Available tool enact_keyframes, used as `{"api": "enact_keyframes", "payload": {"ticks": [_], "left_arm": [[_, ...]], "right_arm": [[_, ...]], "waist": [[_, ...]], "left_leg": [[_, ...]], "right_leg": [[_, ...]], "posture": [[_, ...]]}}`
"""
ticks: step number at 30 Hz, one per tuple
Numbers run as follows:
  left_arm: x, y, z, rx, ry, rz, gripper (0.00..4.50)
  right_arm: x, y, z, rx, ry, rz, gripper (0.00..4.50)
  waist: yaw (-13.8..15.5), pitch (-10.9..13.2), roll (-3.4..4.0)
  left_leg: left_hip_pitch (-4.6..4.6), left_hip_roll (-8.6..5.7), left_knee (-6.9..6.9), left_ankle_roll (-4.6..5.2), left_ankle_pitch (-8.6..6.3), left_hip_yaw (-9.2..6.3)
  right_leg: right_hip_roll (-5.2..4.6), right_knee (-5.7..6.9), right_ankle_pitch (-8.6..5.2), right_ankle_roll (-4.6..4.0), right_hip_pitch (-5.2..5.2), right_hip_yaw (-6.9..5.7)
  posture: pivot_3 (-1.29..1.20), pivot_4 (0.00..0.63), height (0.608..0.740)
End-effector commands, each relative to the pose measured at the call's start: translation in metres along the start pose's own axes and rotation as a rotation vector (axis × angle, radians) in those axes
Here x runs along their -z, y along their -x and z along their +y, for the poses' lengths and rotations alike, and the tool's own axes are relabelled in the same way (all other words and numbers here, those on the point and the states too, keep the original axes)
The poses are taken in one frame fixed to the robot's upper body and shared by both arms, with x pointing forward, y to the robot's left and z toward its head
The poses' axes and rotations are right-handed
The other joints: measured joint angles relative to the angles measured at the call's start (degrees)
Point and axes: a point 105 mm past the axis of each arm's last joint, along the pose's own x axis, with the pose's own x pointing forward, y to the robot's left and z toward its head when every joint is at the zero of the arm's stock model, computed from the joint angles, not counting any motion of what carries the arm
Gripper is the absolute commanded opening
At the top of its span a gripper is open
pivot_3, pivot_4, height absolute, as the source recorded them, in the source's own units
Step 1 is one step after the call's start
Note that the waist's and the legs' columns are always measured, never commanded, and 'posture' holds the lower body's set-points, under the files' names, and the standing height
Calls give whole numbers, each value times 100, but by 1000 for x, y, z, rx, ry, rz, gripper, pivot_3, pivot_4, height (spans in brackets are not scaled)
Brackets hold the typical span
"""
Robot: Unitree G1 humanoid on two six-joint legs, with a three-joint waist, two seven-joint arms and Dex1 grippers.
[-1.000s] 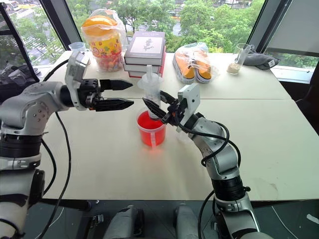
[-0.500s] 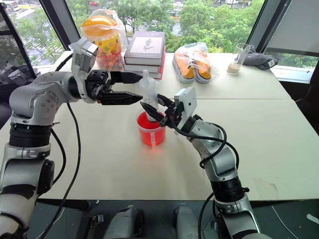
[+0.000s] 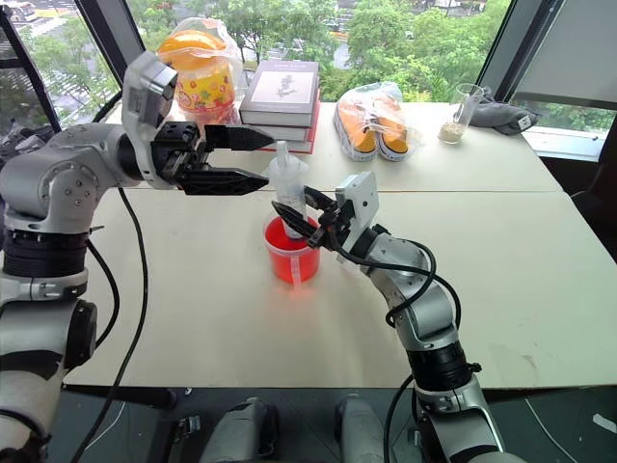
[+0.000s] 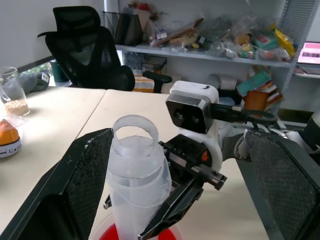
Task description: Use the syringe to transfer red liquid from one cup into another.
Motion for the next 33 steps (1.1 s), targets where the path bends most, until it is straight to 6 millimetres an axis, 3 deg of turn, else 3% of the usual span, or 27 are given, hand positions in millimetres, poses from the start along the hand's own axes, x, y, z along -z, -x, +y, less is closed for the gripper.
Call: {"api": "enact_keyframes", "payload": {"ticks": [1, 6, 16, 20, 26, 33], "left_arm": [[-11, 3, -10, 21, -37, -14, 4338], [-3, -5, -14, 45, -22, -1, 4338], [6, -26, -2, 28, 1, -36, 4338], [5, -32, 1, 27, 14, -65, 3083], [1, -33, 3, 28, 10, -78, 131], [-16, -31, 8, 14, -34, -116, 54]], "right_arm": [[-16, -2, -1, -9, 23, -53, 1426], [-18, -3, -1, -12, 26, -55, 1426], [-22, -4, 1, -22, 34, -55, 1426], [-20, -3, 4, -27, 32, -45, 1426], [-19, -2, 7, -44, 19, -31, 1426], [-20, -3, 12, -77, -12, -14, 1426]], "waist": [[0, 0, 0], [-3, 0, 0], [13, 0, 0], [-1, 0, 0], [3, 0, 0], [11, 0, 0]], "left_leg": [[0, 0, 0, 0, 0, 0], [1, 0, 0, 0, 0, -1], [0, -1, 1, 0, 0, -1], [2, -1, 1, 0, 0, -1], [1, 0, 0, 0, 0, -3], [1, -1, 1, 0, 0, -2]], "right_leg": [[0, 0, 0, 0, 0, 0], [0, 0, 0, 0, 0, 0], [0, 0, 0, 0, 3, 0], [1, 0, 0, 0, 3, 0], [2, 0, 0, 0, 2, 0], [1, 0, 0, 0, 3, -1]], "posture": [[0, 150, 740], [0, 150, 740], [0, 150, 740], [0, 150, 740], [0, 150, 740], [0, 150, 740]]}}
